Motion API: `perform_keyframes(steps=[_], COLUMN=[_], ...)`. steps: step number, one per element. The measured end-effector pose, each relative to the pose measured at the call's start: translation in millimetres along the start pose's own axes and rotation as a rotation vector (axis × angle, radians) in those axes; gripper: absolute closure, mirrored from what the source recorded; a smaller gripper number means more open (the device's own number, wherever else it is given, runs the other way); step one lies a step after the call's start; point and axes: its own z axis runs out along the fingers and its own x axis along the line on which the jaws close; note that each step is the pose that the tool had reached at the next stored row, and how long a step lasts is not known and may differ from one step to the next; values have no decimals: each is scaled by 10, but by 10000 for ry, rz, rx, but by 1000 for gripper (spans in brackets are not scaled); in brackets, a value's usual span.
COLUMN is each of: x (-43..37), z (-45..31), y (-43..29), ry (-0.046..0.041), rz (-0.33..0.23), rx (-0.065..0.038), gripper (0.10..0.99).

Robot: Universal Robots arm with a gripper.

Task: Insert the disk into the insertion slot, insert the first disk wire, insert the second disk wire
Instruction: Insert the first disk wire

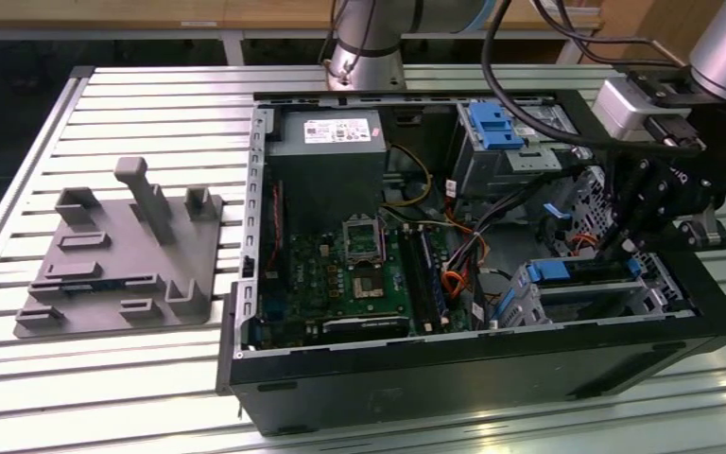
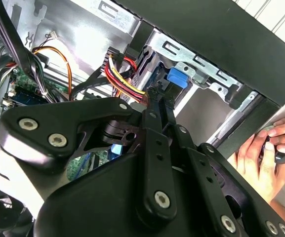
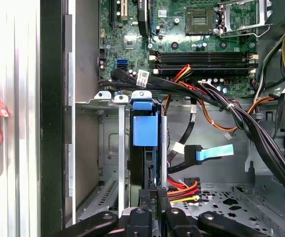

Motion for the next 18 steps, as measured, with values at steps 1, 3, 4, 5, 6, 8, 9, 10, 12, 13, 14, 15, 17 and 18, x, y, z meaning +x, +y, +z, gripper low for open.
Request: perform_keyframes(steps=[1, 3, 4, 5, 6, 8, 9, 10, 12, 13, 14, 15, 17, 18], x=[0, 4, 5, 6, 6, 8, 12, 14, 16, 15, 15, 15, 14, 14], z=[1, 20, 22, 24, 26, 31, 34, 36, 39, 43, 49, 54, 62, 67], y=[0, 0, 0, 0, 0, 0, 0, 0, 0, -1, -1, -1, 0, 0], ry=[0, 0, 0, 1, 0, -1, -1, 1, 2, 0, 0, 0, 2, 1], rz=[0, 0, -1, 0, 0, 0, -1, -1, -1, -1, -1, -2, -1, -1], rx=[0, -4, -4, -5, -5, -8, -11, -14, -16, -17, -18, -19, -20, -21], gripper=[914, 914, 914, 914, 914, 914, 914, 914, 914, 914, 914, 914, 914, 914])
